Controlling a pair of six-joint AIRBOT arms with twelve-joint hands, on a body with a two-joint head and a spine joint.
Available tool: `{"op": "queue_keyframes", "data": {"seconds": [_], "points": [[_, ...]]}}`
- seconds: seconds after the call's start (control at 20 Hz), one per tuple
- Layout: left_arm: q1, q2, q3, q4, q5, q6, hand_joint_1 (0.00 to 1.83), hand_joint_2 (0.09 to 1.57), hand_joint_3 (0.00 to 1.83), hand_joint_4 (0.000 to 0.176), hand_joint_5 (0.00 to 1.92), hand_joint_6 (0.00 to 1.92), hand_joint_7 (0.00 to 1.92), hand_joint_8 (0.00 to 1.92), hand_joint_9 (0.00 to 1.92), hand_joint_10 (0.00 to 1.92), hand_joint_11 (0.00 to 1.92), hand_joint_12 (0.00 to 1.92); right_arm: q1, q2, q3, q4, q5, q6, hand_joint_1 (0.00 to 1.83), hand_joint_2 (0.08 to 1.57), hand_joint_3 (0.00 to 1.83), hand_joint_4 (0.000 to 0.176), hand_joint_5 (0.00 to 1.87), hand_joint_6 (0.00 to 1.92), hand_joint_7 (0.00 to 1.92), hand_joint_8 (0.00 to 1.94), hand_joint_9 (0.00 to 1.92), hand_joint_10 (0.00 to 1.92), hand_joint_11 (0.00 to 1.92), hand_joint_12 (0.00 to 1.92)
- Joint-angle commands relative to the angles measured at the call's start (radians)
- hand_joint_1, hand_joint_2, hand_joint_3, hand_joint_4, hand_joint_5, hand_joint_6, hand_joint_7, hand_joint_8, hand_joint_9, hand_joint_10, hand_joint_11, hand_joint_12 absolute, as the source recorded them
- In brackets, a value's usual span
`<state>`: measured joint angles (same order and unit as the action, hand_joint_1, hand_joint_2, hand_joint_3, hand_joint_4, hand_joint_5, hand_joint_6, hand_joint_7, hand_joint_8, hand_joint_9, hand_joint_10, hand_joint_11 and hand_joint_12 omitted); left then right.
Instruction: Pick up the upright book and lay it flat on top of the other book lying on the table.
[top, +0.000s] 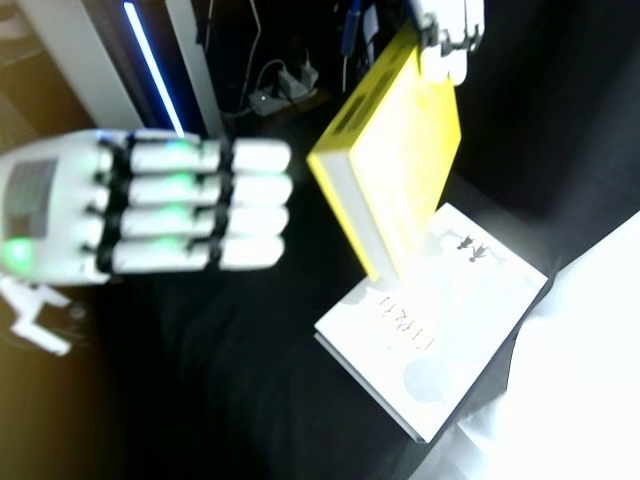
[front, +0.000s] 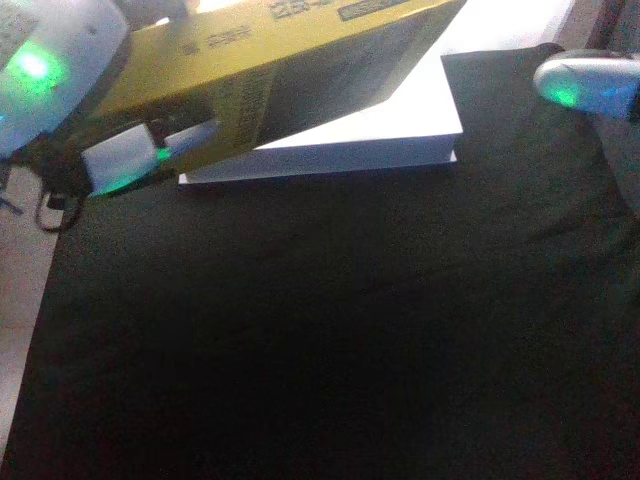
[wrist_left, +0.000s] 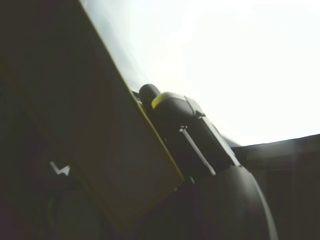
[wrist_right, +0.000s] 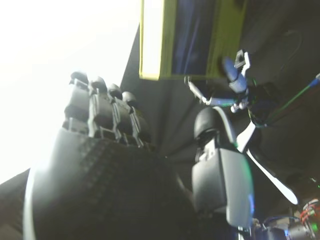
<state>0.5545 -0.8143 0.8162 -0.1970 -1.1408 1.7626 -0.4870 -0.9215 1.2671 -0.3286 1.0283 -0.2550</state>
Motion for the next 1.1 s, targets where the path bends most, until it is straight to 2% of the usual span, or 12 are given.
{"op": "queue_keyframes", "data": {"seconds": [0.0,0.15,0.5,0.55,0.6,0.65,0.7,0.75,0.85,0.9,0.95,1.05], "points": [[-0.023,-0.003,0.005,0.032,-0.105,0.011,1.09,1.24,0.0,0.0,0.75,1.33,1.16,1.12,1.31,1.29,1.27,1.61,0.027,0.003,0.005,0.031,0.105,0.003,0.6,1.18,0.0,0.007,0.0,0.0,0.0,0.0,0.0,0.0,0.0,0.0],[-0.06,-0.024,0.004,0.052,-0.089,0.038,1.08,1.25,0.0,0.0,0.74,1.35,1.2,1.24,1.37,1.47,1.32,1.73,0.107,-0.042,0.016,-0.041,0.055,0.004,0.5,1.19,0.01,0.002,0.0,0.0,0.0,0.0,0.0,0.0,0.0,0.0],[-0.06,-0.031,-0.022,0.137,-0.21,0.038,1.1,1.22,0.0,0.0,0.79,1.28,1.17,1.17,1.32,1.4,1.31,1.69,0.13,-0.158,0.086,-0.086,-0.049,0.005,0.77,1.12,0.0,0.049,0.0,0.0,0.0,0.0,0.0,0.0,0.0,0.0],[-0.053,-0.032,-0.025,0.147,-0.233,0.038,1.1,1.21,0.0,0.0,0.8,1.26,1.16,1.14,1.3,1.37,1.3,1.64,0.13,-0.166,0.091,-0.087,-0.057,0.005,0.83,1.15,0.0,0.034,0.0,0.0,0.13,0.03,0.1,0.2,0.0,0.71],[-0.044,-0.028,-0.034,0.158,-0.262,0.038,1.1,1.22,0.0,0.0,0.79,1.28,1.15,1.12,1.28,1.36,1.28,1.61,0.13,-0.175,0.098,-0.087,-0.062,0.005,0.93,1.19,0.0,0.0,0.25,0.14,0.57,0.38,0.4,0.75,0.0,1.51],[-0.039,-0.023,-0.04,0.163,-0.278,0.038,1.1,1.22,0.0,0.0,0.78,1.29,1.14,1.1,1.27,1.34,1.28,1.57,0.13,-0.182,0.105,-0.087,-0.068,0.005,1.25,1.15,0.0,0.0,0.47,0.37,0.86,0.97,0.78,0.96,0.28,1.74],[-0.039,-0.023,-0.042,0.165,-0.279,0.038,1.2,1.21,0.0,0.0,0.73,1.16,0.97,1.3,1.24,1.32,1.25,1.56,0.13,-0.182,0.106,-0.087,-0.07,0.007,1.13,1.21,0.02,0.0,0.7,1.11,1.21,1.23,1.32,1.34,1.12,1.79],[-0.04,-0.023,-0.041,0.161,-0.267,0.038,1.22,1.21,0.0,0.0,0.72,1.14,0.93,1.36,1.22,1.3,1.22,1.56,0.13,-0.182,0.107,-0.086,-0.073,0.008,1.1,1.24,0.02,0.0,0.72,1.31,1.29,1.47,1.48,1.59,1.43,1.81],[-0.04,-0.025,-0.039,0.148,-0.251,0.037,1.23,1.19,0.0,0.0,0.74,1.11,0.95,1.31,1.21,1.26,1.22,1.54,0.13,-0.182,0.108,-0.086,-0.073,0.008,1.07,1.29,0.01,0.0,0.67,1.45,1.33,1.92,1.56,1.91,1.61,1.92],[-0.04,-0.027,-0.038,0.148,-0.253,0.038,1.23,1.19,0.0,0.0,0.73,1.13,0.96,1.28,1.2,1.21,1.2,1.47,0.13,-0.182,0.108,-0.086,-0.073,0.008,1.16,1.28,0.01,0.0,0.67,1.44,0.85,1.59,1.33,1.86,1.4,1.92],[-0.037,-0.026,-0.039,0.147,-0.255,0.037,1.23,1.19,0.0,0.0,0.73,1.15,0.96,1.28,1.18,1.19,1.18,1.44,0.13,-0.182,0.108,-0.085,-0.074,0.008,1.19,1.27,0.0,0.0,0.63,1.3,0.82,1.57,1.1,1.69,1.11,1.92],[-0.034,-0.024,-0.039,0.142,-0.252,0.037,1.21,1.22,0.01,0.0,0.68,1.23,0.9,1.35,0.9,1.16,0.79,1.54,0.13,-0.182,0.109,-0.082,-0.077,0.008,1.09,1.27,0.0,0.0,0.7,1.4,1.13,1.91,1.32,1.91,1.37,1.92]]}}
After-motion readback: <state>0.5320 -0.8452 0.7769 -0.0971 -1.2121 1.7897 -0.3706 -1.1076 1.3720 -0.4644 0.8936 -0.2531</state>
